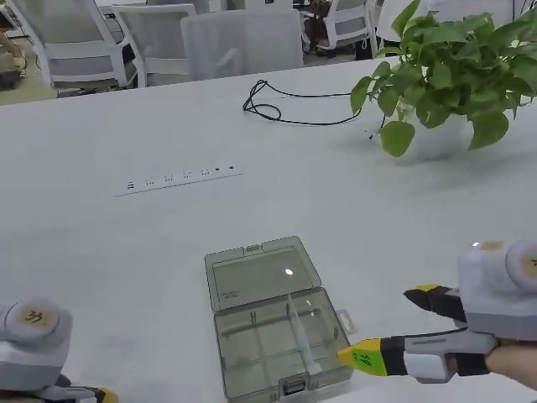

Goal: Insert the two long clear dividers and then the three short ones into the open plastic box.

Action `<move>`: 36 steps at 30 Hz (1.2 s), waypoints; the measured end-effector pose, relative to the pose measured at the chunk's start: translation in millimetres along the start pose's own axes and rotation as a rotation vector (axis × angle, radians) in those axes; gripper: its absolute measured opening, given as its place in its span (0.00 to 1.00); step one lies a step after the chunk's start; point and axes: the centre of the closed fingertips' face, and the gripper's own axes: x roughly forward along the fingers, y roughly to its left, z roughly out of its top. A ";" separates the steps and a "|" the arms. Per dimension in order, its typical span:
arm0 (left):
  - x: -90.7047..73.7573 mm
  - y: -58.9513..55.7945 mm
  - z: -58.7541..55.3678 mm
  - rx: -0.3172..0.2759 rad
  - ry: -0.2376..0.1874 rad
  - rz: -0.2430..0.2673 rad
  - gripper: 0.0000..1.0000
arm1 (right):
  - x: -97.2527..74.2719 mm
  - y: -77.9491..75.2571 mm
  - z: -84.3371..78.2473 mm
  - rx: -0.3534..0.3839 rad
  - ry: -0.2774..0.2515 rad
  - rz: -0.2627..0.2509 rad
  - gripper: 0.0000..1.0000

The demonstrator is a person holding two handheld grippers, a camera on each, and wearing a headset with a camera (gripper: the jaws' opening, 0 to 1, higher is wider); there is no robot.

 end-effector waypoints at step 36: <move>-3.6 3.5 6.6 -0.142 -0.077 -0.062 0.30 | 5.3 8.6 -4.8 0.006 0.029 0.018 0.92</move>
